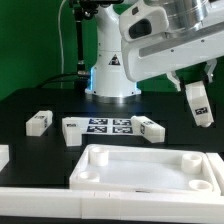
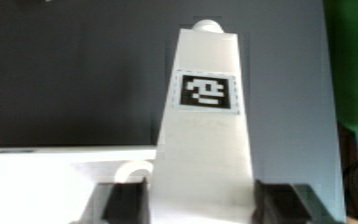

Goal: Assemble desk

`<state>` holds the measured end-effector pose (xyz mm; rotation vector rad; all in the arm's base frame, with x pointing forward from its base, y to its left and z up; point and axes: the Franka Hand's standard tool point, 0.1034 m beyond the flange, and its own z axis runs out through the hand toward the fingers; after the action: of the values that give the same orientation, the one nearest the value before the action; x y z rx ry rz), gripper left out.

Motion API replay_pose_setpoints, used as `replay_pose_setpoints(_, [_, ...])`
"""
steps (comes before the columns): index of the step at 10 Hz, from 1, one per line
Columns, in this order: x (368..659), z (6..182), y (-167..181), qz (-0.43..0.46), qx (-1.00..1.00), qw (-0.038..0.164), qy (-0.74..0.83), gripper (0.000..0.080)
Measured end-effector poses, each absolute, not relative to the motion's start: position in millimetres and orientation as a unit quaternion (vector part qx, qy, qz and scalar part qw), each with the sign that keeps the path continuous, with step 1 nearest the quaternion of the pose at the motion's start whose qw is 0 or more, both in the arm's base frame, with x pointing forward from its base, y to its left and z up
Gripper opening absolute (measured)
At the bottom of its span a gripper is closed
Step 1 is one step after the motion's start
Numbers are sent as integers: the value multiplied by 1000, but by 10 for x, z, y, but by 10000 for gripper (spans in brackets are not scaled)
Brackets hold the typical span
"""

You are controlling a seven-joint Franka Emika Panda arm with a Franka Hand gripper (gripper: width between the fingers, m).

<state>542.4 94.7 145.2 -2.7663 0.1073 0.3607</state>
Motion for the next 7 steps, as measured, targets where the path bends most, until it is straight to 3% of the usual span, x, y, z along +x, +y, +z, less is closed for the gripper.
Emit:
replay_pose_setpoints(2, [5515,1508,798,37,-990,138,16,281])
replay_pose_setpoints(5, [5750,1821,578,-66,-991,112,-9,281])
replay_pose_setpoints(7, [5813,1829,528,-142,-985,95,1,281])
